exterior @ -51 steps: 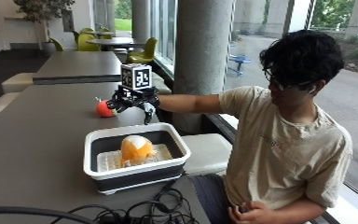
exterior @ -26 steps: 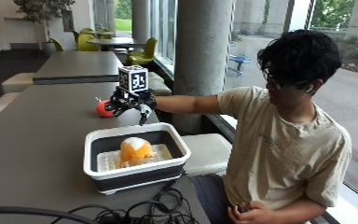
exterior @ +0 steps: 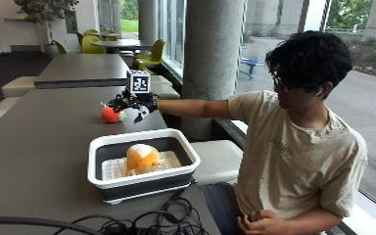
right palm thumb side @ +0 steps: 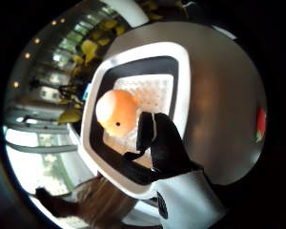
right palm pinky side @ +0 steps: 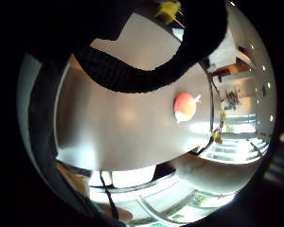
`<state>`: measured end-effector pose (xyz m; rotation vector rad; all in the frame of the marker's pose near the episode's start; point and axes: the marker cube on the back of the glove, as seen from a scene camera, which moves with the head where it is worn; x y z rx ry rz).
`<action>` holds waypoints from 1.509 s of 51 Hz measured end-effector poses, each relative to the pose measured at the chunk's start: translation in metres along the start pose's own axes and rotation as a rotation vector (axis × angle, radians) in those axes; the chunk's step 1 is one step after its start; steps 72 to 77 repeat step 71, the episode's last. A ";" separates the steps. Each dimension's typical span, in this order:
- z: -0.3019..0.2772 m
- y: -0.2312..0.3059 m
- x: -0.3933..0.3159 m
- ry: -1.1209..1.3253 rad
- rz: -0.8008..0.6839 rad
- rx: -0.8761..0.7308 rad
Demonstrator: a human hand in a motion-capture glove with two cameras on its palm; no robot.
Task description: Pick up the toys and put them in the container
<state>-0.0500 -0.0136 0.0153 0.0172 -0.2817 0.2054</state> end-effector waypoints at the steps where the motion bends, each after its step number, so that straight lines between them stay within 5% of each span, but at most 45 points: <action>1: 0.000 -0.001 0.009 0.019 -0.023 -0.001; 8: -0.001 -0.001 0.076 0.149 -0.062 0.000; 20: 0.003 0.014 0.065 0.196 0.073 -0.050; 37: 0.009 0.021 0.122 0.233 -0.053 -0.045; 58: 0.014 0.013 0.106 0.228 -0.030 -0.074; 68: 0.016 0.019 0.083 0.107 0.184 -0.053; 77: 0.013 0.017 0.090 0.164 0.142 -0.048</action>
